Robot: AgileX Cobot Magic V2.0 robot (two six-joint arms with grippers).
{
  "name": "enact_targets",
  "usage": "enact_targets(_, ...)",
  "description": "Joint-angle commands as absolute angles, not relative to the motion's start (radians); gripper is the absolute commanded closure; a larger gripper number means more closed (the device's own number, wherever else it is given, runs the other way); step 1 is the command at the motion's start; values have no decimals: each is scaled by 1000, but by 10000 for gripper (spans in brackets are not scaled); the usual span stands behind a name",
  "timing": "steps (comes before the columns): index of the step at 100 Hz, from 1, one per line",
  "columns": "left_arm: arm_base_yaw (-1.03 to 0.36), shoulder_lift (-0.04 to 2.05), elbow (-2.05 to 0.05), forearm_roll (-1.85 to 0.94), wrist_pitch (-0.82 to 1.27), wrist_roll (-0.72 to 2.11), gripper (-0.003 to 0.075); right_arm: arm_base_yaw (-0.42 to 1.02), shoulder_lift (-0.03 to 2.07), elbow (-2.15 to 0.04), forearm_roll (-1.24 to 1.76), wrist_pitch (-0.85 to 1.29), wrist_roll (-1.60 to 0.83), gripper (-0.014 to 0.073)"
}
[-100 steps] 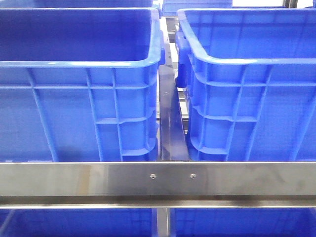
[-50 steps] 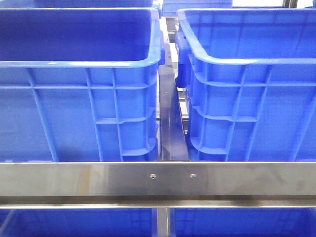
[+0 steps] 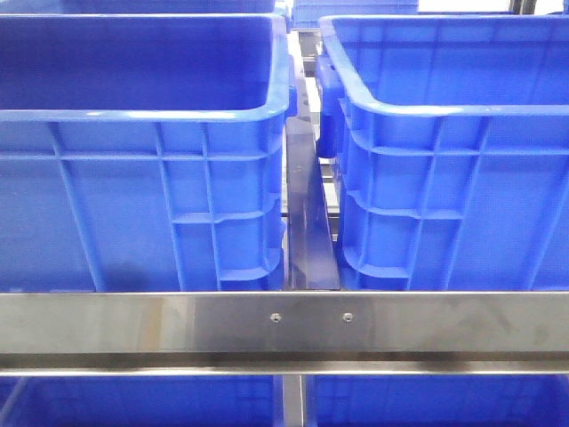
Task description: Pick red and yellow buttons and place in box
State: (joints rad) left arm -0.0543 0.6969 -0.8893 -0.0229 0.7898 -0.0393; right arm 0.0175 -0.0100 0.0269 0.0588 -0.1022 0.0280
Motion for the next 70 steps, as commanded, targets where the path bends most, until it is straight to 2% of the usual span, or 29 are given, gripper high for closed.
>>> enact_targets(1, -53, 744, -924, -34, 736, -37, 739, 16, -35, 8, 49, -187, 27, 662)
enact_targets(32, -53, 816, -924, -44, 756, -37, 736, 16, -35, 8, 49, -187, 27, 662)
enact_targets(41, -53, 816, -924, -44, 766, -37, 708, 16, -35, 8, 49, -187, 27, 662)
enact_targets(51, -53, 816, -924, -44, 777, -37, 623, 16, -35, 8, 49, -187, 27, 662)
enact_targets(58, -53, 816, -924, -44, 779, -37, 534, 16, -35, 8, 49, -187, 27, 662)
enact_targets(70, -53, 816, -924, -44, 779, -37, 325, 16, -35, 8, 49, -187, 27, 662)
